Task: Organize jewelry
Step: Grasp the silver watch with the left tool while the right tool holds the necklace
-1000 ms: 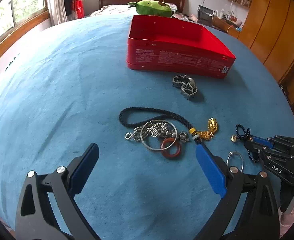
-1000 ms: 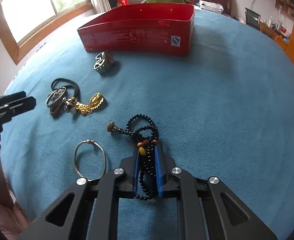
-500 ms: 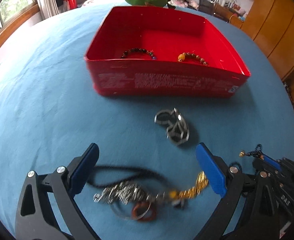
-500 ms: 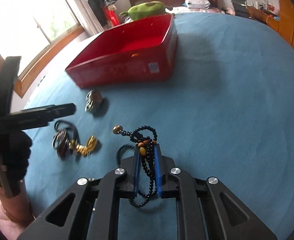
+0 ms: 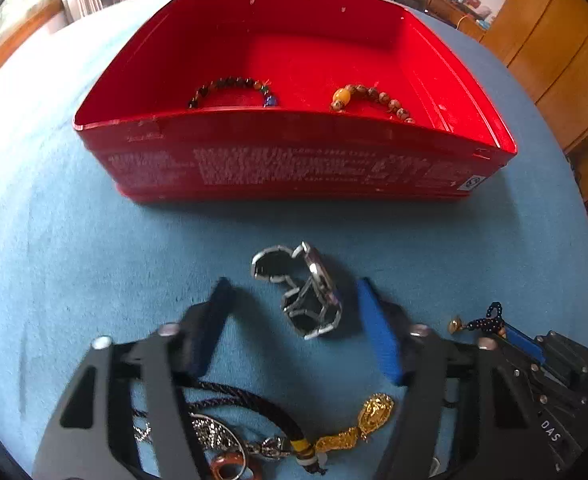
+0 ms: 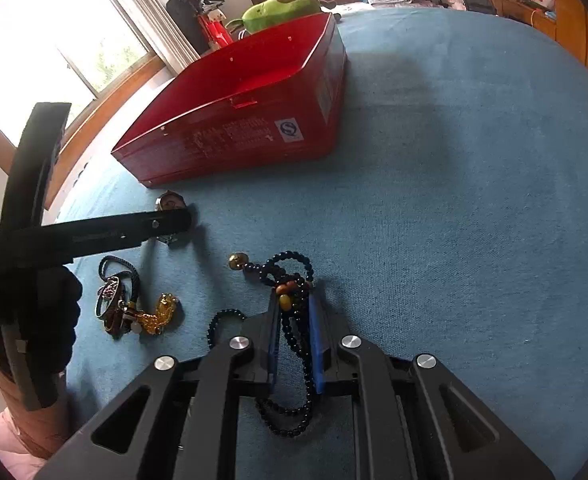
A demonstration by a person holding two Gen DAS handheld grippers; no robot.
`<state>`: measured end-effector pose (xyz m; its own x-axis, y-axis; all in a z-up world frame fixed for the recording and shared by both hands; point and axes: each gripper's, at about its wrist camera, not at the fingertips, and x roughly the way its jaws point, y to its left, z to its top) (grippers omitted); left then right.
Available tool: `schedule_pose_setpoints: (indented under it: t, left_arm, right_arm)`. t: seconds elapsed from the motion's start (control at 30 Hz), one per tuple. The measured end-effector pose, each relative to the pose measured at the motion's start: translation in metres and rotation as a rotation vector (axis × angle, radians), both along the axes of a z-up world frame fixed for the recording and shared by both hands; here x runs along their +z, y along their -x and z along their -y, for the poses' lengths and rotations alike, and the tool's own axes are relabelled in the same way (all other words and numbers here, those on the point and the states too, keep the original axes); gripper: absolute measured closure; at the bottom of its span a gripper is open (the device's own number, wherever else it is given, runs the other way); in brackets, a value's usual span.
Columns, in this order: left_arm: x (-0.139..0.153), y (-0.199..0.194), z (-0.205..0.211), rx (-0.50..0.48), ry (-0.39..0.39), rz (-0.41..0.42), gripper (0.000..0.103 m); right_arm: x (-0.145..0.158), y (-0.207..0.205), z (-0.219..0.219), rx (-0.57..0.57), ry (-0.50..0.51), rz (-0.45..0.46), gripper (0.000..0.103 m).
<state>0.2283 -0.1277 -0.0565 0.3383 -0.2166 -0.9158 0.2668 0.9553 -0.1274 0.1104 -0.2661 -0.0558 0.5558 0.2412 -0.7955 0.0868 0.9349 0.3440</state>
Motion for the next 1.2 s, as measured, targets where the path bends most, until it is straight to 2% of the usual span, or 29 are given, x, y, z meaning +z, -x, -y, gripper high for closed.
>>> schedule_pose_setpoints:
  t: [0.07,0.13,0.43,0.77,0.93,1.0,1.07,1.13,1.2]
  left_arm:
    - [0.001,0.000,0.000,-0.003,0.025,-0.006,0.068]
    - [0.000,-0.001,0.000,-0.015,0.057,-0.023,0.077]
    - [0.004,0.008,-0.015,-0.016,0.113,-0.022,0.079]
    - [0.021,0.025,-0.034,-0.019,0.149,0.026,0.079]
    - [0.018,0.030,-0.042,-0.014,0.150,0.026,0.079]
    - [0.018,0.032,-0.045,-0.013,0.148,0.029,0.079]
    - [0.019,0.034,-0.046,-0.015,0.148,0.030,0.079]
    - [0.019,0.036,-0.048,-0.019,0.154,0.028,0.079]
    - [0.021,0.037,-0.049,-0.023,0.155,0.033,0.079]
  right_arm:
    - [0.000,0.000,0.000,0.002,0.001,0.000,0.090]
    - [0.000,0.000,0.000,0.003,0.004,0.001,0.090]
    - [0.002,0.001,-0.002,0.008,-0.001,0.011,0.090]
    - [0.020,0.014,0.003,0.009,-0.044,0.057,0.090]
    - [0.012,0.010,-0.011,0.066,-0.030,-0.012,0.090]
    - [0.008,0.010,-0.017,0.087,-0.038,-0.039,0.085]
    - [0.007,0.011,-0.023,0.106,-0.014,-0.056,0.061]
    - [0.008,0.014,-0.028,0.113,0.022,-0.057,0.056]
    - [0.007,0.015,-0.033,0.121,0.059,-0.065,0.056]
